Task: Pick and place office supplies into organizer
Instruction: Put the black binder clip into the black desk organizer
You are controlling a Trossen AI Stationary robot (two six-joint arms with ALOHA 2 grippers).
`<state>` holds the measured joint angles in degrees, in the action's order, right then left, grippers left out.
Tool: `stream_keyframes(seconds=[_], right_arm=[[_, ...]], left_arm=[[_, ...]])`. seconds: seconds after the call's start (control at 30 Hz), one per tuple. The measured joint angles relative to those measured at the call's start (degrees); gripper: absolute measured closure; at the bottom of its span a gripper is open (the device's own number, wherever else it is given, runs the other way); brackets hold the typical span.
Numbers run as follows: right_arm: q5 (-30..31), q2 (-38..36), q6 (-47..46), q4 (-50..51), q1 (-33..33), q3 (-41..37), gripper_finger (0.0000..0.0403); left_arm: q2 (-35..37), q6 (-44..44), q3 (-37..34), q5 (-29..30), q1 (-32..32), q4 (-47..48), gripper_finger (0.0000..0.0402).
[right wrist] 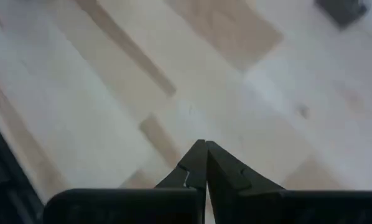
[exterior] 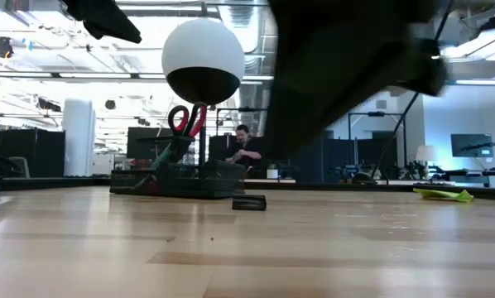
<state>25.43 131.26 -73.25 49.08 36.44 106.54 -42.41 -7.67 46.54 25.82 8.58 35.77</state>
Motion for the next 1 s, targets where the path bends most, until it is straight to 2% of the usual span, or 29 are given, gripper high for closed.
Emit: stream_keyframes(seconds=[0.17, 0.3, 0.43, 0.67, 0.73, 0.87, 1.0], right_arm=[[-0.97, 0.09, -6.48, -2.83, 1.44, 0.01, 0.0402], [-4.77, 0.09, -6.24, -3.62, -1.63, 0.0, 0.0389], [-1.86, 0.09, -0.14, -5.16, -3.19, 0.02, 0.0368], [0.1, 0.09, 1.63, -4.64, -4.81, 0.04, 0.0323], [0.56, 0.09, -0.95, -4.66, -5.95, 0.04, 0.0312], [0.4, 0.09, -14.09, -2.52, -8.64, 0.09, 0.0299], [1.8, 0.11, -16.16, -0.73, -10.43, 0.09, 0.0301]], left_arm=[[0.0, 0.48, 0.0, 0.02, 0.0, -0.05, 0.0284], [0.0, 0.56, 0.0, 0.02, 0.02, -0.07, 0.0284], [0.0, 0.78, 0.0, 0.02, 0.01, -0.09, 0.0284], [0.0, 0.97, 0.0, 0.02, 0.01, -0.07, 0.0284], [0.0, 0.94, 0.0, 0.02, 0.0, -0.07, 0.0284], [0.0, 0.88, 0.0, 0.02, 0.0, -0.07, 0.0284], [0.0, 1.75, 0.0, 0.04, 0.01, -0.07, 0.0284]])
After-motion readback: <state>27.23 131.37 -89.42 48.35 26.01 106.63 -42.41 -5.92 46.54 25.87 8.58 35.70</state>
